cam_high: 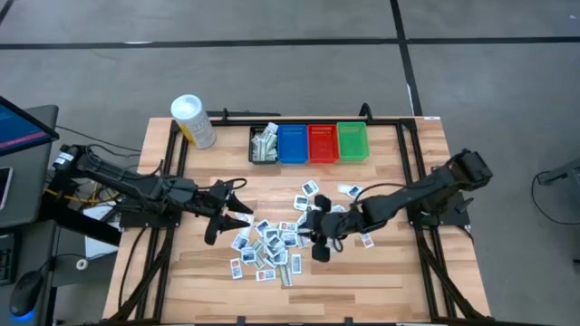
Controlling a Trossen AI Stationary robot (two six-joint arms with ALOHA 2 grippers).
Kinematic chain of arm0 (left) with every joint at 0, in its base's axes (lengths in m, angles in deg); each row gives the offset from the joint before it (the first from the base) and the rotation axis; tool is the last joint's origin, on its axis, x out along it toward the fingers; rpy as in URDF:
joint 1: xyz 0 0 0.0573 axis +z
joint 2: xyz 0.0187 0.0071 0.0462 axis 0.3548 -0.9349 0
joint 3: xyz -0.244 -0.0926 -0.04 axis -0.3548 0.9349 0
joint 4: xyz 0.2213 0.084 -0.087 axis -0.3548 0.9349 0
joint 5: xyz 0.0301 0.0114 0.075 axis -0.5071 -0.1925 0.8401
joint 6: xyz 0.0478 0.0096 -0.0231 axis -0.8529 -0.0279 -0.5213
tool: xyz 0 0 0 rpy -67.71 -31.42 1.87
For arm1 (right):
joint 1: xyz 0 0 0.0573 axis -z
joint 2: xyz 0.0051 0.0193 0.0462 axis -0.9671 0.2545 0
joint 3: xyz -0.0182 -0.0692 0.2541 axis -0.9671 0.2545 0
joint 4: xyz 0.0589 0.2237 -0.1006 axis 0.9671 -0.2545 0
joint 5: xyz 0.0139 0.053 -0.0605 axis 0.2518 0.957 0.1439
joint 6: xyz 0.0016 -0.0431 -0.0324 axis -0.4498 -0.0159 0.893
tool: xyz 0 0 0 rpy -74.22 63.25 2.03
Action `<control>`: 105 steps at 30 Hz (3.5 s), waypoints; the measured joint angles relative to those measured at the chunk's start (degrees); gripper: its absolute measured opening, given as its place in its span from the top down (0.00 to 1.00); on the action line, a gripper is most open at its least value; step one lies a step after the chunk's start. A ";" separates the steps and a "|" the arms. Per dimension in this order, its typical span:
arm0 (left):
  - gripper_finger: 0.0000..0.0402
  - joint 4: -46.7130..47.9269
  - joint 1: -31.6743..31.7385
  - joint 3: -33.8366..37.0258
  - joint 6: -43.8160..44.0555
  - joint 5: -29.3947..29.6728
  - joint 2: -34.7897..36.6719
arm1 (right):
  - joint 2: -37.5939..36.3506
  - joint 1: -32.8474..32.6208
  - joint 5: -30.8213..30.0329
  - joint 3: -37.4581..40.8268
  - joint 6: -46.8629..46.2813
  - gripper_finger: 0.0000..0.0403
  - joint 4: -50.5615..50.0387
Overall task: Pick & Place First Aid Supplies
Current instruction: Put the green bandage pack in the black bin
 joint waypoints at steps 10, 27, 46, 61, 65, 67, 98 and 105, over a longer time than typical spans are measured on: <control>0.50 -2.50 -0.07 0.00 3.22 -0.18 -4.49 | 9.41 -0.22 3.83 -1.38 2.88 0.65 -0.45; 0.50 -4.70 -1.16 -0.02 4.64 -0.05 -5.84 | 16.41 -0.58 3.79 -1.23 12.32 0.56 -2.06; 0.50 -4.74 -1.16 -0.02 4.64 -0.04 -5.84 | 20.27 -0.42 5.29 -1.44 8.82 0.73 -0.29; 0.50 -4.72 -1.16 -0.02 4.62 -0.04 -5.84 | 20.36 0.15 7.34 -1.63 -1.97 0.97 -0.40; 0.50 -4.72 -1.16 -0.02 4.62 -0.04 -5.84 | 19.19 0.14 10.66 -2.57 -2.76 0.99 -0.89; 0.50 -4.72 -1.16 -0.02 4.62 -0.07 -5.84 | 18.02 0.14 11.89 -2.82 -2.78 0.99 -1.40; 0.50 -5.30 -1.09 -0.02 -10.60 2.39 -5.84 | -6.97 3.87 16.17 -3.70 -2.84 1.00 17.14; 0.50 -9.57 -1.07 -0.04 -24.87 3.19 -5.84 | -6.41 5.37 20.67 -3.65 -4.16 1.00 23.66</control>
